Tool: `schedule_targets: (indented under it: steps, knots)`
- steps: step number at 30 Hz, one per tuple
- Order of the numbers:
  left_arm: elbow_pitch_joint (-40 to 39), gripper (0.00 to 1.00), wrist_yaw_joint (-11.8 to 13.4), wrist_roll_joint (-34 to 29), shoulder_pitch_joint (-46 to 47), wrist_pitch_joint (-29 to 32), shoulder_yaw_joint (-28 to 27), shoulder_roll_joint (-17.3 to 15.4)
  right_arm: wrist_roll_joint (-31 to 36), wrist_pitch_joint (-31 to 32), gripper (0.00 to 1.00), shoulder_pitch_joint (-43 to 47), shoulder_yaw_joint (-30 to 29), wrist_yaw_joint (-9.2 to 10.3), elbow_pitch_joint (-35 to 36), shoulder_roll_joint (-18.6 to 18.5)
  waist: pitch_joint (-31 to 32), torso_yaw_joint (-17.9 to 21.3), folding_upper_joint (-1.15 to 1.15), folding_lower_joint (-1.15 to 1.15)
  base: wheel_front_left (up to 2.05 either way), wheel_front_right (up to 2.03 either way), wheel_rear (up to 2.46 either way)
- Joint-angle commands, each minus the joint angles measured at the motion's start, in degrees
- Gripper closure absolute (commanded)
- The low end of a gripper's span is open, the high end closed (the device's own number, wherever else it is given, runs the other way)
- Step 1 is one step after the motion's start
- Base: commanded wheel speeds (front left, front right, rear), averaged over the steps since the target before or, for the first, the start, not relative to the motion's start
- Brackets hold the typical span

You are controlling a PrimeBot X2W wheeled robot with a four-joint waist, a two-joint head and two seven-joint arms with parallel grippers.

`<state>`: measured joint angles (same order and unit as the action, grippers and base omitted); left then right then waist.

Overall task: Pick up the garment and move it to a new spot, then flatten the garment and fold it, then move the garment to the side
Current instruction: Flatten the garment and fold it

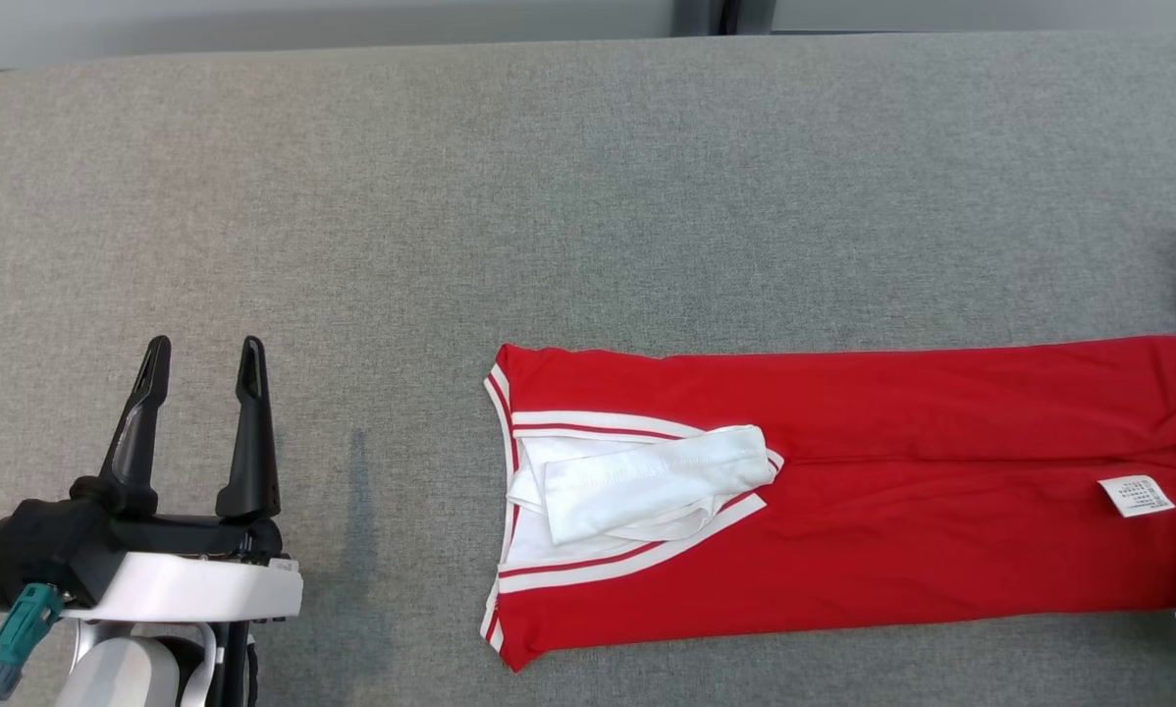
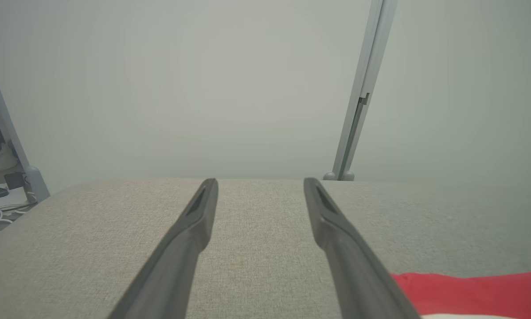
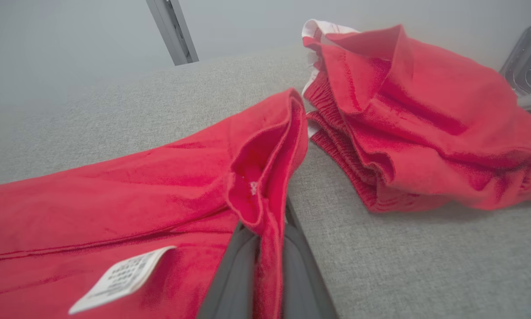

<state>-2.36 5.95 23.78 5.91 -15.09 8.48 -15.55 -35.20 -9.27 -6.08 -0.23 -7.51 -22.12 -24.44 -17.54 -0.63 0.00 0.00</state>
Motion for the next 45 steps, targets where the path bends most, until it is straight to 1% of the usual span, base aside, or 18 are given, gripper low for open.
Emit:
schedule_targets:
  steps: [1,7,12,17,22,26,27,28,29,35,38,41,45]
  knots:
    - [0.1,0.00,-0.2,-0.1,-0.6,-0.1,-0.1,-0.1,0.5,0.4,1.00,0.5,-0.1,0.04,1.0,-0.4,0.3,0.1,0.00,0.00,0.00,0.00,0.00]
    - [0.1,0.00,0.2,-0.1,-0.8,-0.1,-0.5,-0.2,1.9,2.5,1.00,0.2,2.0,0.03,7.3,1.1,1.1,0.7,0.00,0.00,0.00,0.00,0.00]
    - [-0.1,0.00,0.6,-0.1,-1.2,0.1,-0.7,-0.5,3.4,5.7,1.00,-1.0,4.7,0.03,14.9,2.8,1.8,1.1,0.00,0.00,0.00,0.00,0.00]
    - [-0.3,0.00,0.6,0.0,-1.0,0.5,-0.2,-0.7,4.5,9.0,1.00,-3.4,10.5,0.03,20.8,5.5,2.6,0.8,0.00,0.00,0.00,0.00,0.00]
    - [-0.2,0.00,0.8,0.1,-1.0,0.7,0.2,-0.7,3.9,10.6,1.00,-5.9,17.4,0.03,22.9,8.6,2.8,-0.6,0.00,0.00,0.00,0.00,0.00]
    - [0.1,0.00,1.1,0.2,-0.9,0.8,0.3,-0.7,1.9,10.1,1.00,-7.6,22.0,0.03,22.2,12.5,2.6,-1.7,0.00,0.00,0.00,0.00,0.00]
    - [0.1,0.00,1.1,0.2,-0.9,0.8,0.3,-0.7,1.9,10.1,1.00,-7.6,22.0,0.03,22.2,12.5,2.6,-1.7,0.00,0.00,0.00,0.00,0.00]
    - [0.2,0.00,1.1,0.3,-0.7,0.7,0.4,-0.5,0.7,9.5,1.00,-8.6,24.6,0.02,21.6,14.7,2.5,-2.2,0.00,0.00,0.00,0.00,0.00]
    - [0.2,0.00,1.1,0.3,-0.7,0.7,0.4,-0.5,0.7,9.5,1.00,-8.6,24.6,0.02,21.6,14.7,2.5,-2.2,0.00,0.00,0.00,0.00,0.00]
    - [0.7,0.00,0.8,0.4,0.0,0.5,0.9,0.3,-4.1,7.3,1.00,-11.5,31.5,0.02,17.1,18.8,1.9,-4.0,0.00,0.00,0.00,0.00,0.00]
    - [0.9,0.00,0.7,0.4,0.2,0.4,1.2,0.7,-6.3,6.3,1.00,-13.0,34.8,0.02,14.2,19.9,1.3,-4.9,0.00,0.00,0.00,0.00,0.00]
    - [1.1,0.00,0.4,0.2,0.8,0.3,1.4,1.0,-7.4,5.2,1.00,-14.9,37.4,0.02,10.8,20.1,0.4,-5.7,0.00,0.00,0.00,0.00,0.00]
    - [1.5,0.00,0.2,-0.1,1.0,0.1,1.6,1.4,-8.4,3.5,1.00,-17.0,39.7,0.02,6.5,20.3,-0.6,-6.4,0.00,0.00,0.00,0.00,0.00]
